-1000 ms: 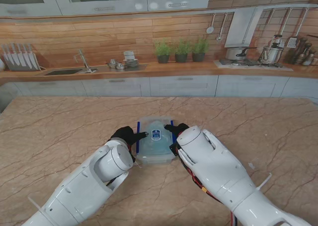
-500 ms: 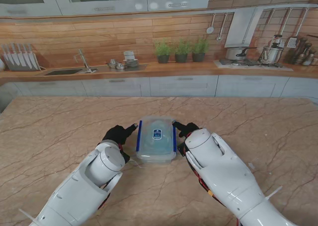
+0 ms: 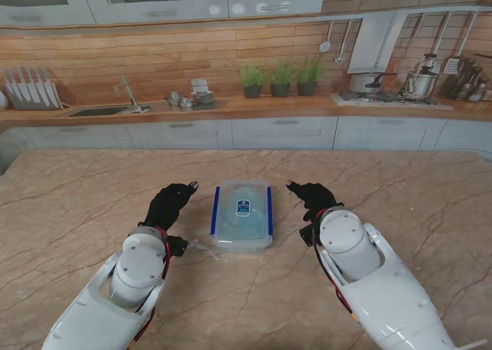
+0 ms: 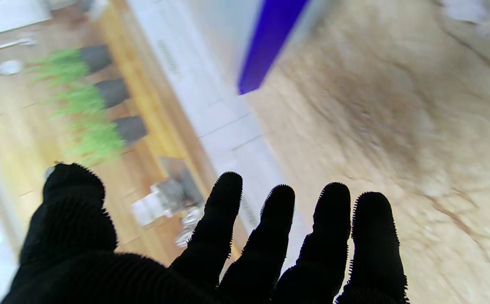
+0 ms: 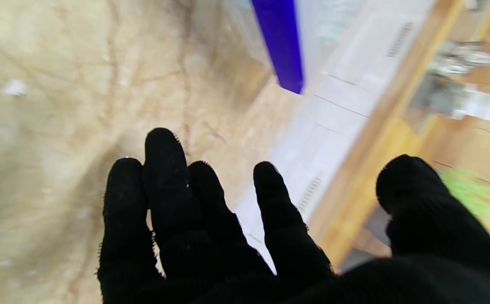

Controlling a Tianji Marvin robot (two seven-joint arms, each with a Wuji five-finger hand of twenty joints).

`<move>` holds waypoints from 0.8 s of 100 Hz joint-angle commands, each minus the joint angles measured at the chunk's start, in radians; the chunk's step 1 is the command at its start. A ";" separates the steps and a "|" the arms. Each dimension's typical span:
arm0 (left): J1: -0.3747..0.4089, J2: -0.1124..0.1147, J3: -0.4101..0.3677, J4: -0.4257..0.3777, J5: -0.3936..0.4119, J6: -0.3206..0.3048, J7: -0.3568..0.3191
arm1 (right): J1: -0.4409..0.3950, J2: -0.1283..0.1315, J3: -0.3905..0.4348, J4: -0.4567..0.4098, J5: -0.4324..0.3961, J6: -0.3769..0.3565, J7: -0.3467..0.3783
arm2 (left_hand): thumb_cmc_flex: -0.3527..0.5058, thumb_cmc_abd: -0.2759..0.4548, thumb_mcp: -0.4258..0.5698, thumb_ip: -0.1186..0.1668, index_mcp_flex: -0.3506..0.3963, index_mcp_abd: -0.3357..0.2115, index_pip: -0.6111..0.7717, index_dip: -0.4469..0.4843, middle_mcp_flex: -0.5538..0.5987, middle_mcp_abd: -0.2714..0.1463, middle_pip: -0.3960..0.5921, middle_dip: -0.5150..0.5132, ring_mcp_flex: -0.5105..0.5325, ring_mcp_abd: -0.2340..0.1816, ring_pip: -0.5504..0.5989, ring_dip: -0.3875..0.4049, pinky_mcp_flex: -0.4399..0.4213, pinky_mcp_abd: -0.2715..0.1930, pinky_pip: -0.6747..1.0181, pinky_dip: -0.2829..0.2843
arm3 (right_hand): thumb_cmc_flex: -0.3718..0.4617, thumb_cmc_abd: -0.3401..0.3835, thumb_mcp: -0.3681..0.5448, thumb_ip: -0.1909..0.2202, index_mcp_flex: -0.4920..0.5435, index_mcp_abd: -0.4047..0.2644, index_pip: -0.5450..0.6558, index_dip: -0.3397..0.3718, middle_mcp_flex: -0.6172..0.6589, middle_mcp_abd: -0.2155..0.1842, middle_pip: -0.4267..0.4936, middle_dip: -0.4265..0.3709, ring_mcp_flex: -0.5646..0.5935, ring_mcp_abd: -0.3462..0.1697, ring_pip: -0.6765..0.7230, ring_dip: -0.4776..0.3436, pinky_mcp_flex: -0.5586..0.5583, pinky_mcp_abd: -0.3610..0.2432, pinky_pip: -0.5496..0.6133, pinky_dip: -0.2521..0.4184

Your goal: Fold the bubble film and place it into the plastic crate

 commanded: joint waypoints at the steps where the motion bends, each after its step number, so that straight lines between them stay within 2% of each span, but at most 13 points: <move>1: 0.029 0.007 -0.001 -0.031 -0.001 -0.025 -0.008 | -0.030 0.010 0.007 -0.015 0.002 -0.062 -0.024 | 0.021 -0.053 -0.009 0.043 -0.032 -0.039 -0.040 0.012 -0.028 -0.036 -0.018 -0.017 -0.031 -0.039 -0.028 -0.019 -0.016 -0.025 -0.030 -0.029 | 0.020 -0.031 -0.010 -0.004 -0.021 -0.044 0.000 0.016 -0.032 -0.039 -0.023 -0.012 -0.055 -0.032 -0.055 -0.018 -0.018 -0.047 -0.011 0.040; 5: 0.044 0.014 -0.007 -0.049 -0.007 -0.062 -0.024 | -0.049 0.014 0.019 -0.029 -0.004 -0.109 -0.032 | 0.032 -0.069 -0.006 0.045 -0.045 -0.048 -0.049 0.012 -0.040 -0.052 -0.029 -0.022 -0.036 -0.064 -0.062 -0.029 -0.021 -0.028 -0.073 -0.054 | 0.018 -0.041 -0.006 -0.004 -0.028 -0.056 0.015 0.018 -0.028 -0.059 -0.034 -0.016 -0.070 -0.042 -0.081 -0.014 -0.027 -0.058 -0.049 0.079; 9: 0.056 0.023 -0.011 -0.055 -0.012 -0.125 -0.047 | -0.068 0.020 0.030 -0.042 -0.014 -0.163 -0.032 | 0.055 -0.078 -0.002 0.049 -0.073 -0.063 -0.060 0.014 -0.070 -0.073 -0.046 -0.029 -0.056 -0.103 -0.111 -0.045 -0.034 -0.038 -0.151 -0.099 | 0.015 -0.043 -0.003 -0.005 -0.031 -0.066 0.026 0.019 -0.019 -0.080 -0.044 -0.021 -0.073 -0.055 -0.098 -0.016 -0.028 -0.064 -0.071 0.089; 14: 0.069 0.030 -0.016 -0.062 -0.022 -0.189 -0.065 | -0.089 0.027 0.043 -0.058 -0.028 -0.215 -0.030 | 0.111 -0.101 0.007 0.054 -0.079 -0.078 -0.066 0.016 -0.080 -0.088 -0.061 -0.038 -0.065 -0.132 -0.161 -0.062 -0.044 -0.038 -0.244 -0.136 | 0.016 -0.050 0.002 -0.003 -0.034 -0.075 0.047 0.022 0.003 -0.096 -0.054 -0.025 -0.070 -0.066 -0.116 -0.020 -0.026 -0.068 -0.090 0.097; 20: 0.085 0.041 -0.025 -0.076 -0.033 -0.242 -0.103 | -0.116 0.034 0.059 -0.086 -0.034 -0.248 -0.024 | 0.170 -0.106 0.029 0.063 -0.092 -0.094 -0.084 0.009 -0.102 -0.105 -0.080 -0.046 -0.078 -0.164 -0.199 -0.069 -0.044 -0.057 -0.312 -0.137 | 0.026 -0.059 0.009 -0.001 -0.032 -0.078 0.058 0.021 0.016 -0.102 -0.055 -0.025 -0.071 -0.068 -0.120 -0.019 -0.026 -0.067 -0.098 0.102; 26: 0.099 0.052 -0.030 -0.090 -0.019 -0.264 -0.127 | -0.144 0.042 0.075 -0.114 -0.032 -0.290 -0.007 | 0.205 -0.104 0.046 0.067 -0.101 -0.101 -0.086 0.012 -0.109 -0.109 -0.086 -0.045 -0.084 -0.179 -0.221 -0.068 -0.033 -0.070 -0.339 -0.113 | 0.029 -0.070 0.016 0.000 -0.037 -0.086 0.077 0.017 0.023 -0.113 -0.064 -0.027 -0.068 -0.076 -0.137 -0.022 -0.026 -0.070 -0.115 0.111; 30: 0.104 0.057 -0.031 -0.095 0.003 -0.278 -0.135 | -0.161 0.045 0.083 -0.130 -0.031 -0.320 0.000 | 0.215 -0.112 0.052 0.068 -0.098 -0.103 -0.089 0.011 -0.108 -0.106 -0.089 -0.047 -0.080 -0.182 -0.225 -0.069 -0.013 -0.111 -0.337 -0.104 | 0.032 -0.078 0.019 0.000 -0.038 -0.089 0.084 0.014 0.028 -0.117 -0.065 -0.027 -0.070 -0.083 -0.142 -0.022 -0.026 -0.072 -0.120 0.115; 35: 0.107 0.065 -0.032 -0.094 0.037 -0.310 -0.146 | -0.184 0.051 0.090 -0.146 -0.031 -0.364 0.008 | 0.222 -0.120 0.061 0.067 -0.096 -0.093 -0.097 0.006 -0.107 -0.095 -0.095 -0.051 -0.075 -0.179 -0.223 -0.066 0.017 -0.192 -0.329 -0.094 | 0.027 -0.096 0.026 -0.001 -0.040 -0.100 0.100 0.008 0.034 -0.128 -0.073 -0.029 -0.065 -0.091 -0.161 -0.026 -0.021 -0.078 -0.145 0.120; 42: 0.113 0.074 -0.036 -0.091 0.063 -0.350 -0.166 | -0.212 0.061 0.099 -0.156 -0.042 -0.449 0.026 | 0.207 -0.135 0.060 0.057 -0.100 -0.097 -0.117 -0.007 -0.113 -0.099 -0.106 -0.060 -0.079 -0.181 -0.221 -0.069 0.016 -0.226 -0.317 -0.094 | -0.004 -0.133 0.051 -0.006 -0.061 -0.125 0.125 -0.009 0.032 -0.160 -0.104 -0.040 -0.076 -0.115 -0.205 -0.034 -0.024 -0.092 -0.193 0.139; 55: 0.127 0.084 -0.043 -0.090 0.091 -0.406 -0.180 | -0.252 0.071 0.104 -0.160 -0.097 -0.590 0.019 | 0.157 -0.162 0.036 0.045 -0.098 -0.105 -0.139 -0.023 -0.104 -0.106 -0.127 -0.075 -0.078 -0.187 -0.232 -0.083 0.005 -0.215 -0.324 -0.118 | -0.053 -0.219 0.118 -0.020 -0.082 -0.162 0.169 -0.030 0.039 -0.202 -0.146 -0.054 -0.073 -0.145 -0.296 -0.053 -0.009 -0.115 -0.294 0.174; 64: 0.146 0.094 -0.058 -0.100 0.096 -0.443 -0.213 | -0.269 0.075 0.106 -0.153 -0.147 -0.684 -0.003 | 0.121 -0.170 0.011 0.039 -0.087 -0.119 -0.169 -0.042 -0.086 -0.114 -0.155 -0.091 -0.067 -0.189 -0.260 -0.098 0.002 -0.177 -0.364 -0.142 | -0.075 -0.264 0.146 -0.027 -0.092 -0.190 0.188 -0.033 0.044 -0.232 -0.166 -0.057 -0.066 -0.158 -0.343 -0.065 -0.001 -0.125 -0.348 0.188; 72: 0.163 0.108 -0.078 -0.115 0.108 -0.476 -0.255 | -0.269 0.076 0.103 -0.126 -0.212 -0.763 -0.043 | 0.099 -0.174 0.003 0.037 -0.092 -0.137 -0.197 -0.055 -0.088 -0.125 -0.181 -0.102 -0.070 -0.202 -0.293 -0.106 0.003 -0.175 -0.415 -0.150 | -0.101 -0.313 0.183 -0.035 -0.106 -0.209 0.204 -0.038 0.050 -0.250 -0.185 -0.052 -0.049 -0.165 -0.372 -0.065 0.018 -0.126 -0.391 0.214; 80: 0.180 0.121 -0.096 -0.125 0.135 -0.526 -0.285 | -0.275 0.080 0.105 -0.113 -0.248 -0.828 -0.052 | 0.093 -0.195 0.003 0.037 -0.099 -0.149 -0.209 -0.057 -0.089 -0.135 -0.194 -0.106 -0.068 -0.213 -0.311 -0.106 0.007 -0.172 -0.455 -0.148 | -0.119 -0.360 0.204 -0.043 -0.151 -0.237 0.204 -0.044 0.034 -0.273 -0.205 -0.052 -0.052 -0.181 -0.399 -0.071 0.020 -0.133 -0.422 0.229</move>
